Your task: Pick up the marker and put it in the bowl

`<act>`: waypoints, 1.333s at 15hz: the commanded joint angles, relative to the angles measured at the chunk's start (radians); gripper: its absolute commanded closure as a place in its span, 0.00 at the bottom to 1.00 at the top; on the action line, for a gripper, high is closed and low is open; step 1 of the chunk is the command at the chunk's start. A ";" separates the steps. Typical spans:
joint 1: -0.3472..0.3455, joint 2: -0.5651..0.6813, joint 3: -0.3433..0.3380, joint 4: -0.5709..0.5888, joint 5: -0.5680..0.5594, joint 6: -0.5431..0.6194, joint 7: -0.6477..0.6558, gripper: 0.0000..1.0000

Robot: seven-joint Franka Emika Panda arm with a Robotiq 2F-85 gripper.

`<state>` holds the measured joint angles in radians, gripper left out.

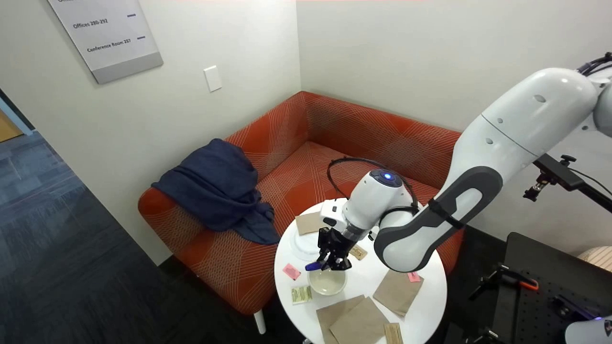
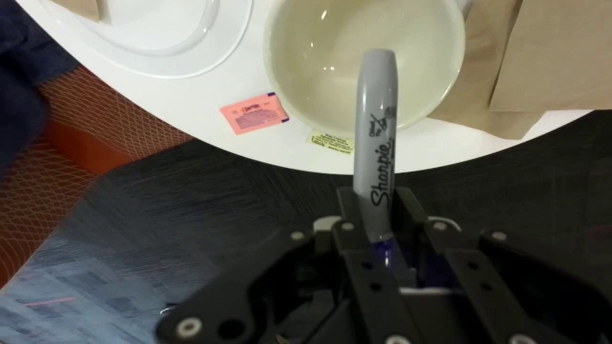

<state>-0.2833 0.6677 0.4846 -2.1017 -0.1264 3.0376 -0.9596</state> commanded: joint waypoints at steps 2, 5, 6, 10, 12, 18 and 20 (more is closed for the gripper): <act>-0.001 0.105 0.009 0.119 -0.023 -0.021 -0.015 0.94; 0.014 0.162 -0.001 0.178 -0.032 -0.044 -0.010 0.94; 0.023 0.182 -0.008 0.199 -0.033 -0.052 -0.006 0.94; 0.037 0.241 -0.019 0.251 -0.029 -0.083 -0.001 0.94; 0.043 0.261 -0.026 0.266 -0.029 -0.087 0.001 0.94; 0.041 0.253 -0.037 0.231 -0.036 -0.044 0.008 0.45; 0.035 0.233 -0.039 0.198 -0.040 -0.019 0.008 0.31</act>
<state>-0.2517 0.9404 0.4606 -1.8610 -0.1485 2.9875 -0.9596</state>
